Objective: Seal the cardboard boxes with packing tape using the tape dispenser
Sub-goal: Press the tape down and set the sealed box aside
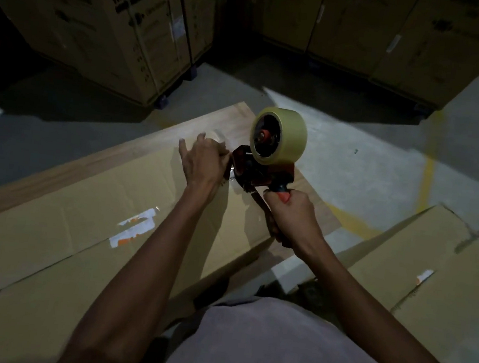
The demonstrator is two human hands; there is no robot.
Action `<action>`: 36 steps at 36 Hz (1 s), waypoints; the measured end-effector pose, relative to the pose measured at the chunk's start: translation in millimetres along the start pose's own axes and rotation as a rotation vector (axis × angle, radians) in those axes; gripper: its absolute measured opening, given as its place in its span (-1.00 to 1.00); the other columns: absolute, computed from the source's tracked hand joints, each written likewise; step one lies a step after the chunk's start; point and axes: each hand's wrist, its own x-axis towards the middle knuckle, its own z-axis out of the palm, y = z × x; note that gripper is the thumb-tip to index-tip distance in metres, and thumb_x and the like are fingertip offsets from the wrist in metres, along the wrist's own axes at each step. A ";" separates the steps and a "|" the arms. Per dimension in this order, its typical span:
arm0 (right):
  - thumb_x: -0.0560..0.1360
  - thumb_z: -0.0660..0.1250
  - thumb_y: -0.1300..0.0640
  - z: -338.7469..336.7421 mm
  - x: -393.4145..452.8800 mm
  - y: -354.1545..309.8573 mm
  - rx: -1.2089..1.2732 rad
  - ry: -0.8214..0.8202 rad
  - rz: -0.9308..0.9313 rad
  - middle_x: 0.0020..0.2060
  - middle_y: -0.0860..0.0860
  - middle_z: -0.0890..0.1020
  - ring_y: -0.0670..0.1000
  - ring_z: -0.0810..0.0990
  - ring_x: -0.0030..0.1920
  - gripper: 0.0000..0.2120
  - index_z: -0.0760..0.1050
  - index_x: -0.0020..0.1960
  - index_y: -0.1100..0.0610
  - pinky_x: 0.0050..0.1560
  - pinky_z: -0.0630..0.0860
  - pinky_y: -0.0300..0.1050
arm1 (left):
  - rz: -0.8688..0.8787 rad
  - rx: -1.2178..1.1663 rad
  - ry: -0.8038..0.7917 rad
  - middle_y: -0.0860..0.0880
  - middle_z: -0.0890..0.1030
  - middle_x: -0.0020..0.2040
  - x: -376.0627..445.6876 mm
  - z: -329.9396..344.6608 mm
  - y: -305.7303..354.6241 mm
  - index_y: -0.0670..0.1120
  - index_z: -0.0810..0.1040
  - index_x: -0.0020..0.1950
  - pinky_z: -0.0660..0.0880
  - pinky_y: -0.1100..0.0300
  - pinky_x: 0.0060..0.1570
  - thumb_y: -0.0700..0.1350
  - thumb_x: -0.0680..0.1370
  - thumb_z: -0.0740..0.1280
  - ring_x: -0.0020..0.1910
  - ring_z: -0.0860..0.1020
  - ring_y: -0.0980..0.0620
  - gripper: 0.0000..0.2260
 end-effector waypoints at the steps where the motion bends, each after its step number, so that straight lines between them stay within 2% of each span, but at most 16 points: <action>1: 0.58 0.31 -0.05 -0.1 0.1 -0.1 -0.002 0.000 0.001 -0.47 0.06 0.48 0.02 0.42 -0.54 -0.69 0.45 -0.24 0.12 -0.53 0.34 -0.17 | -0.017 -0.003 -0.006 -0.09 0.64 0.26 -1.9 0.6 0.3 0.03 0.72 0.17 -0.13 -0.14 0.57 0.02 0.65 0.32 0.54 0.32 0.00 -0.78; 7: 0.58 0.31 -0.03 -3.8 -1.7 -1.5 -0.029 -0.023 -0.026 -0.44 0.10 0.50 0.04 0.44 -0.52 -0.69 0.48 -0.21 0.17 -0.50 0.35 -0.15 | -0.086 0.059 0.007 -0.04 0.67 0.15 -3.0 -3.9 3.1 0.07 0.72 0.14 -0.22 -0.20 0.54 0.10 0.66 0.28 0.55 0.31 -0.02 -0.75; 11: 0.60 0.31 -0.07 -4.6 -1.4 -2.1 -0.093 -0.018 -0.057 -0.36 0.14 0.52 0.11 0.47 -0.40 -0.64 0.51 -0.12 0.24 -0.36 0.40 -0.02 | -0.102 0.106 0.012 -0.06 0.67 0.14 -4.1 -9.8 7.3 0.08 0.72 0.15 -0.22 -0.26 0.55 0.14 0.63 0.31 0.51 0.37 -0.05 -0.74; 13: 0.60 0.31 -0.09 -4.5 -1.1 -2.1 -0.118 -0.012 -0.076 -0.34 0.13 0.53 0.10 0.47 -0.39 -0.65 0.51 -0.13 0.20 -0.33 0.40 -0.01 | -0.103 0.106 0.026 -0.05 0.68 0.14 -3.5 -10.7 8.4 0.07 0.72 0.16 -0.25 -0.26 0.53 0.14 0.63 0.32 0.49 0.39 -0.05 -0.75; 19: 0.59 0.32 -0.07 -11.7 -12.4 13.4 -0.103 0.010 -0.077 -0.44 0.04 0.49 -0.07 0.41 -0.59 -0.71 0.48 -0.18 0.11 -0.55 0.37 -0.19 | -0.085 0.032 0.040 -0.04 0.69 0.06 -3.0 -8.3 5.6 0.04 0.74 0.04 -0.22 -0.29 0.53 0.17 0.59 0.36 0.39 0.49 -0.07 -0.74; 22: 0.58 0.34 -0.07 -15.4 -20.9 24.0 -0.079 0.030 -0.066 -0.44 0.03 0.50 -0.07 0.43 -0.59 -0.72 0.48 -0.15 0.12 -0.57 0.38 -0.20 | -0.065 0.077 0.054 -0.03 0.68 0.06 -3.6 -5.2 3.3 0.06 0.74 0.04 -0.29 -0.28 0.52 0.19 0.59 0.35 0.39 0.48 -0.04 -0.74; 27: 0.56 0.34 -0.06 -13.8 -24.6 29.9 -0.084 0.036 -0.083 -0.47 0.03 0.48 -0.04 0.42 -0.58 -0.69 0.45 -0.19 0.17 -0.56 0.38 -0.19 | -0.026 0.094 0.020 0.00 0.68 0.09 -2.2 -2.1 1.5 0.08 0.73 0.10 -0.26 -0.34 0.52 0.18 0.62 0.31 0.43 0.44 -0.03 -0.73; 29: 0.54 0.34 -0.07 -13.2 -23.5 30.0 -0.086 0.042 -0.073 -0.49 0.01 0.46 -0.03 0.41 -0.58 -0.70 0.43 -0.21 0.13 -0.55 0.38 -0.18 | -0.004 0.097 0.011 -0.03 0.67 0.16 -1.8 -2.3 2.0 0.06 0.72 0.13 -0.26 -0.29 0.53 0.16 0.63 0.32 0.50 0.36 -0.03 -0.73; 31: 0.52 0.33 -0.07 -12.2 -23.0 31.6 -0.076 0.038 -0.064 -0.49 0.01 0.45 -0.02 0.40 -0.58 -0.72 0.42 -0.20 0.12 -0.55 0.38 -0.17 | 0.013 0.030 0.003 -0.09 0.67 0.21 -3.7 -4.1 2.8 -0.03 0.73 0.14 -0.16 -0.22 0.55 0.09 0.62 0.37 0.52 0.35 -0.04 -0.74; 34: 0.49 0.33 -0.12 -10.1 -23.6 32.6 -0.074 0.057 -0.050 -0.46 0.02 0.47 -0.01 0.42 -0.57 -0.68 0.47 -0.13 0.16 -0.53 0.40 -0.16 | 0.045 -0.034 -0.017 -0.15 0.63 0.26 -14.1 -6.9 7.6 -0.09 0.72 0.15 -0.05 -0.12 0.57 -0.01 0.62 0.37 0.48 0.39 -0.07 -0.77; 36: 0.49 0.33 -0.12 -8.6 -23.9 32.6 -0.073 0.066 -0.058 -0.46 0.01 0.49 -0.05 0.43 -0.57 -0.71 0.50 -0.10 0.12 -0.52 0.42 -0.17 | 0.070 -0.013 -0.028 -0.17 0.60 0.28 -24.2 -6.2 12.2 -0.08 0.71 0.15 -0.02 -0.09 0.57 -0.03 0.63 0.34 0.40 0.46 -0.09 -0.79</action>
